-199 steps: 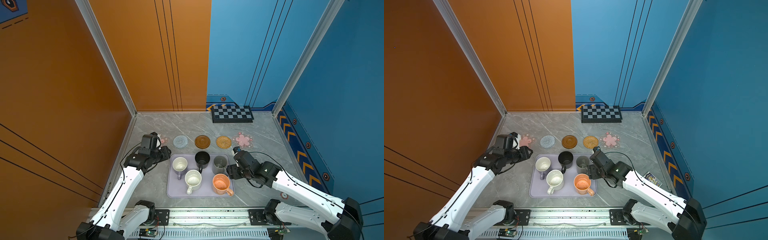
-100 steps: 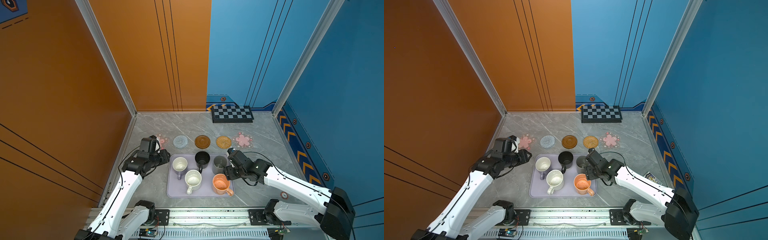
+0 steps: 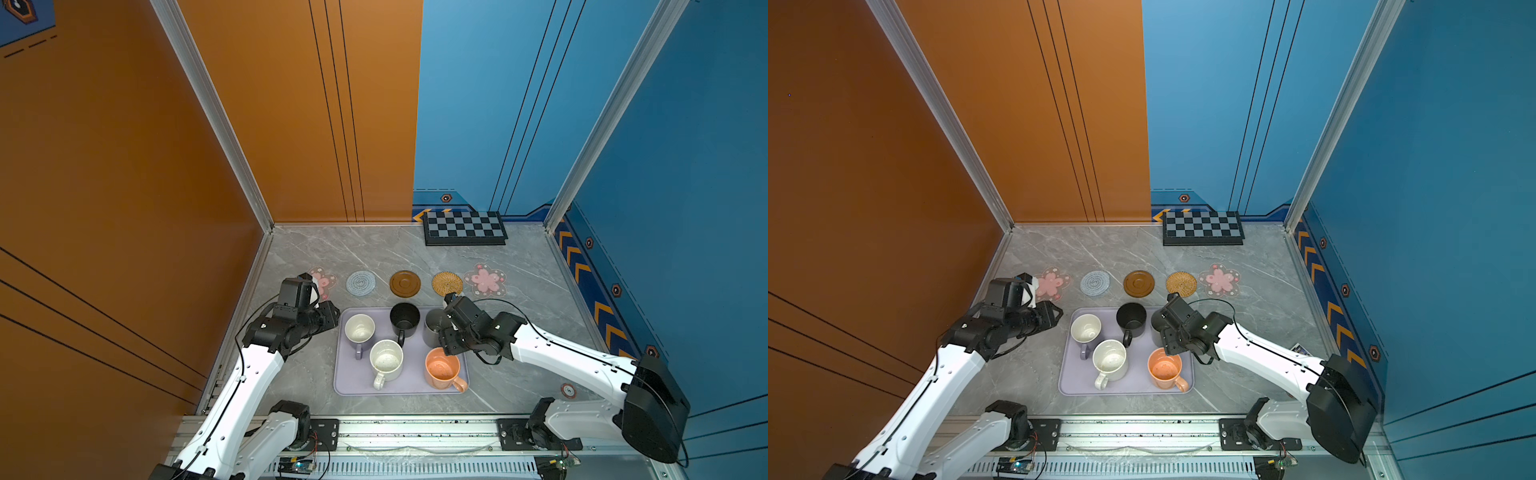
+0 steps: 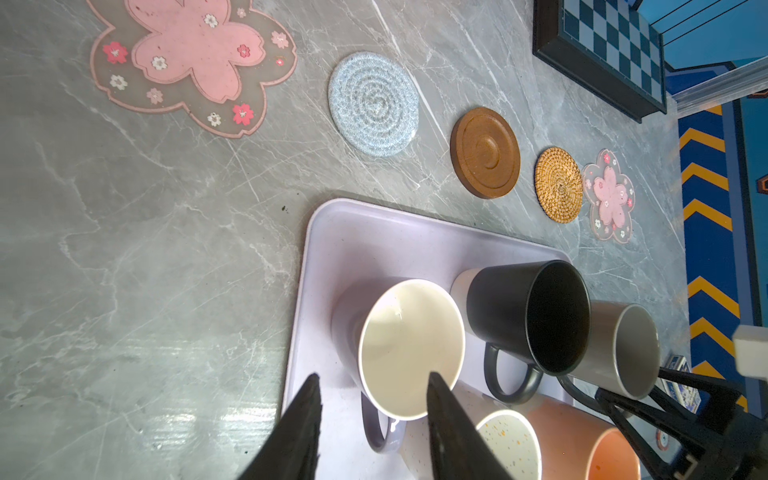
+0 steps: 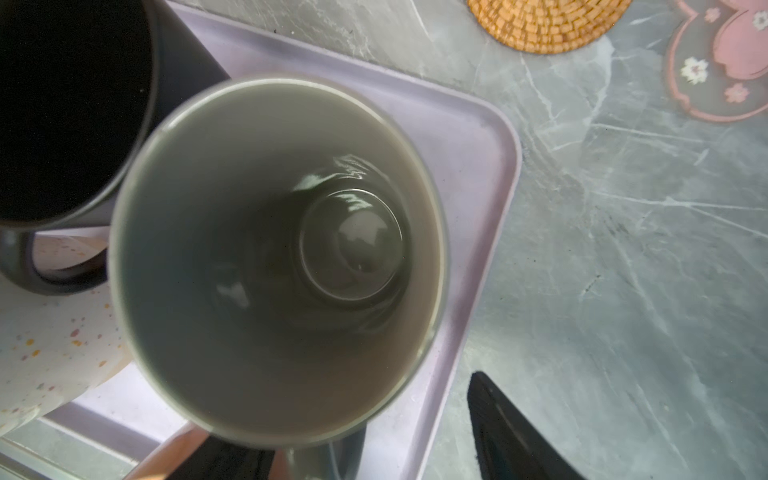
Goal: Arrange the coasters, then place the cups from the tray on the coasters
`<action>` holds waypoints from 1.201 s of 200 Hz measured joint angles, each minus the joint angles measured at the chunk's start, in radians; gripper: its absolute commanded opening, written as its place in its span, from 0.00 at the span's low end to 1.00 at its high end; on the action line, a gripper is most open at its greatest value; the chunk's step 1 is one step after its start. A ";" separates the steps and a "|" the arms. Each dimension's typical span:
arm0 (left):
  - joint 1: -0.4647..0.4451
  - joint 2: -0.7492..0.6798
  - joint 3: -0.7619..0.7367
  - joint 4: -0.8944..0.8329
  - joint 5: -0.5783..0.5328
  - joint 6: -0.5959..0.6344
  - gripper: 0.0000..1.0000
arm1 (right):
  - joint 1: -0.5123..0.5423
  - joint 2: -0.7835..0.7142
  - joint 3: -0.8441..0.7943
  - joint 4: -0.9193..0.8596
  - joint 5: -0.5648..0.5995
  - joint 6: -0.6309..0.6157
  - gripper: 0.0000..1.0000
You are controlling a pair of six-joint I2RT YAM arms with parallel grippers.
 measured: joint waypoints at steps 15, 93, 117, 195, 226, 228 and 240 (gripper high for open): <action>0.000 0.000 0.000 0.000 0.000 0.000 0.43 | 0.003 0.002 0.000 0.003 0.001 -0.005 0.72; -0.001 -0.005 0.000 0.000 0.000 -0.016 0.43 | 0.031 0.060 0.011 0.069 0.008 -0.002 0.61; -0.001 -0.008 0.000 -0.001 0.000 -0.019 0.43 | 0.037 0.069 0.013 0.080 0.008 0.005 0.54; -0.001 -0.021 -0.003 -0.003 0.001 -0.023 0.43 | 0.043 0.086 0.013 0.079 0.045 0.015 0.35; -0.001 -0.025 -0.003 -0.003 0.001 -0.023 0.43 | 0.043 0.092 0.013 0.075 0.061 0.016 0.27; -0.001 -0.026 -0.003 -0.003 0.001 -0.023 0.43 | 0.043 0.092 0.013 0.075 0.063 0.014 0.26; -0.001 -0.028 -0.003 -0.003 0.001 -0.023 0.43 | 0.043 0.094 0.013 0.072 0.063 0.015 0.24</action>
